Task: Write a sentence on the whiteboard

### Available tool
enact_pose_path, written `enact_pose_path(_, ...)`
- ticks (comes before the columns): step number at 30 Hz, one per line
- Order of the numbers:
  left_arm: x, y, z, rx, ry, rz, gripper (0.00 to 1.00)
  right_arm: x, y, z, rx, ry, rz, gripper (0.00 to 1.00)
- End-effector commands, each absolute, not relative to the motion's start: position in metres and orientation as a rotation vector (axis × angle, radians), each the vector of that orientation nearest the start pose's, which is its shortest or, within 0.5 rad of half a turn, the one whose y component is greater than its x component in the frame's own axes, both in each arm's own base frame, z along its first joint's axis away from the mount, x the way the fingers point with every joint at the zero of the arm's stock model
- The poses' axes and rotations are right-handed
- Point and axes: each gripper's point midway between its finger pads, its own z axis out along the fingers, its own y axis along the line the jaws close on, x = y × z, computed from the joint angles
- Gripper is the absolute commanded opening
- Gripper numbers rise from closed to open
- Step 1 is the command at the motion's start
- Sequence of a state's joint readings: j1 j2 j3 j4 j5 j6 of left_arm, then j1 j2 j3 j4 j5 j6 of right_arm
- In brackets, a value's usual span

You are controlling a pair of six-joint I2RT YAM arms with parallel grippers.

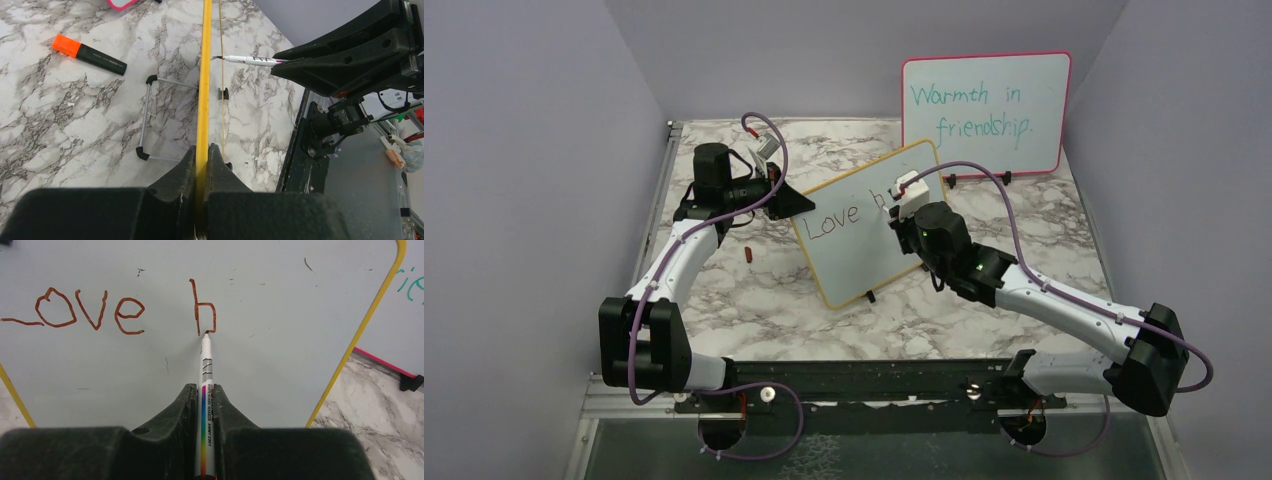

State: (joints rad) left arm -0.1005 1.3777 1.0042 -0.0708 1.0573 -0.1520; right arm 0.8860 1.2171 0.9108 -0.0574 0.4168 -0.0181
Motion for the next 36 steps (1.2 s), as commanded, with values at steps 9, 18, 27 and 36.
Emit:
enact_pose_path(9,0.323,-0.19,0.194,0.646,1.974,-1.151,0.0,0.291,0.257,0.216,-0.628,1.845,0.233,0.01)
enact_pose_path(18,0.323,-0.19,0.195,0.648,1.972,-1.144,0.0,0.29,0.256,0.22,-0.621,1.842,0.233,0.01)
enact_pose_path(27,0.323,-0.188,0.195,0.649,1.978,-1.13,0.0,0.298,0.238,0.243,-0.528,1.777,0.164,0.01)
enact_pose_path(36,0.323,-0.188,0.195,0.651,1.978,-1.123,0.0,0.308,0.221,0.259,-0.461,1.712,0.103,0.01)
